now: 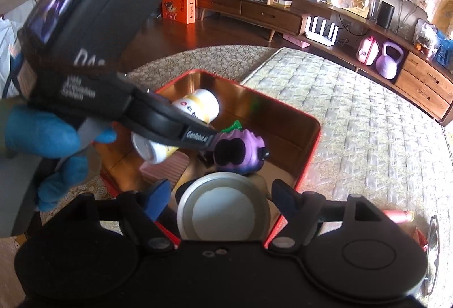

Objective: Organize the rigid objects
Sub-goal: 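Release the bottle into the red tin with the left tool while the right tool drops the lid in, then withdraw both open tools from the red tin toward the pink tube and sunglasses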

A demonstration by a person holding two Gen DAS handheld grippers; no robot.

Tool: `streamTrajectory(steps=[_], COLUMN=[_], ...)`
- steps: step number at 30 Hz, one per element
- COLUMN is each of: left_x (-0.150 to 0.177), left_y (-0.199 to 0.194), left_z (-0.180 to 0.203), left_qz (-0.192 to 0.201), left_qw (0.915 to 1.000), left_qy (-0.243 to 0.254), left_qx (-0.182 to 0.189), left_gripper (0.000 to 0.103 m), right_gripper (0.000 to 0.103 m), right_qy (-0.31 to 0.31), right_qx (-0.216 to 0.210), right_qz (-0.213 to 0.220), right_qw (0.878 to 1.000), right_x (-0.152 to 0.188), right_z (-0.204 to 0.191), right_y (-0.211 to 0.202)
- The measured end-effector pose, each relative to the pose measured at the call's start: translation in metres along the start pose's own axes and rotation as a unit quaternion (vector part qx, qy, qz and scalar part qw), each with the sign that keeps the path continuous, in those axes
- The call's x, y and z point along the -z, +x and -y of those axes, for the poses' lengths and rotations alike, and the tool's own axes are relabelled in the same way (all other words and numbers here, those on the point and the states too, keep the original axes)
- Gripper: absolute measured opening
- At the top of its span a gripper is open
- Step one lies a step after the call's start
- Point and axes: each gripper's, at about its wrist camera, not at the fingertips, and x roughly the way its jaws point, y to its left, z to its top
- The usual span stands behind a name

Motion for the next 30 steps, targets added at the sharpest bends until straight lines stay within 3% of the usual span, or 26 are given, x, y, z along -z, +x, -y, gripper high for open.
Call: streamTrajectory(steps=[4,8,18,21,30], left_x=[0.002,0.005,0.007,0.011,0.023], left_y=[-0.006,-0.015,-0.043,-0.052,-0.074], left_z=[0.000,0.002,0.014,0.020,0.041], left_qz=[0.006,0.013,0.029,0.035,0.046], left_qw=[1.0000,0.9999,0.9992,0.9987,0.9968], left_qy=[0.001,0.001,0.004,0.002,0.001], left_qx=[0.001,0.003,0.026,0.036,0.065], left_gripper=[0.047,0.055,0.056,0.063,0.066], right_gripper=[0.078,0.079,0.082,0.083,0.094], right_qy=[0.008,0.020,0.039,0.050,0.084], right_qx=[-0.003,-0.009,-0.018,-0.021,-0.007], right_qz=[0.010,0.015,0.031,0.035,0.050], right_qw=[1.000,1.000,0.999,0.998,0.995], right_x=[0.000,0.001,0.010,0.016,0.039], right_z=[0.005,0.011,0.020,0.026,0.049], right_y=[-0.011,-0.021,-0.051,-0.061,-0.084])
